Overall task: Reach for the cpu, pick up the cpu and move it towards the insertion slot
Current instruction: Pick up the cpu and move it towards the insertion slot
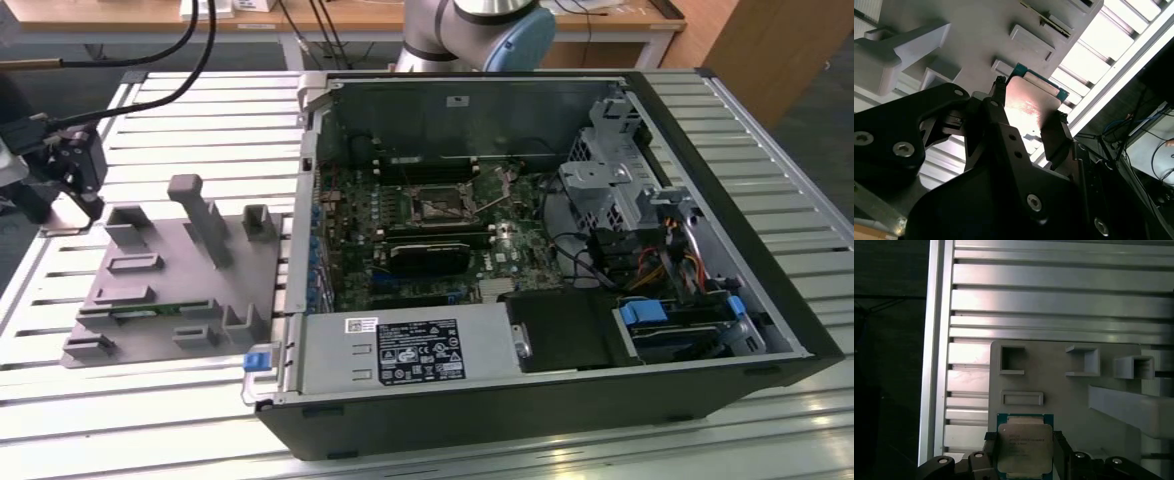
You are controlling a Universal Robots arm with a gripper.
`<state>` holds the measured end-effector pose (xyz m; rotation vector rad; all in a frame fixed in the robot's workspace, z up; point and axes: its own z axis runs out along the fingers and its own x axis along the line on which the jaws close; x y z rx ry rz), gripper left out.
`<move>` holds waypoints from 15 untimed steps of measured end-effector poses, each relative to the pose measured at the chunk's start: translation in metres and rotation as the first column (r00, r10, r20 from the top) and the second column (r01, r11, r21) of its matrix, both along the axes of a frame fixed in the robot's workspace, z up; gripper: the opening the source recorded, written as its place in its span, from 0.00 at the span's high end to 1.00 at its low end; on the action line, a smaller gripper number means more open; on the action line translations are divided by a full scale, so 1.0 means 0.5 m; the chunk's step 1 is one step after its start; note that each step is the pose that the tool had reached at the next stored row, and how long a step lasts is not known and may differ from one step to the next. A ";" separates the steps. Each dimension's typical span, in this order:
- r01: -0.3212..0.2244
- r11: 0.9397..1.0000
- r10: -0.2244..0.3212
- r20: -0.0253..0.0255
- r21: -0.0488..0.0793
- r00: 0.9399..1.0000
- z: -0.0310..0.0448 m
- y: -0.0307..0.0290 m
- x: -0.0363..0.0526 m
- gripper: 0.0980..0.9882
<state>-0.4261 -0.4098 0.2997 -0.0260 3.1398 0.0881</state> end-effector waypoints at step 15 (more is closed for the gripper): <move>0.000 1.000 0.000 0.000 0.000 1.000 0.029 0.000 0.000 0.51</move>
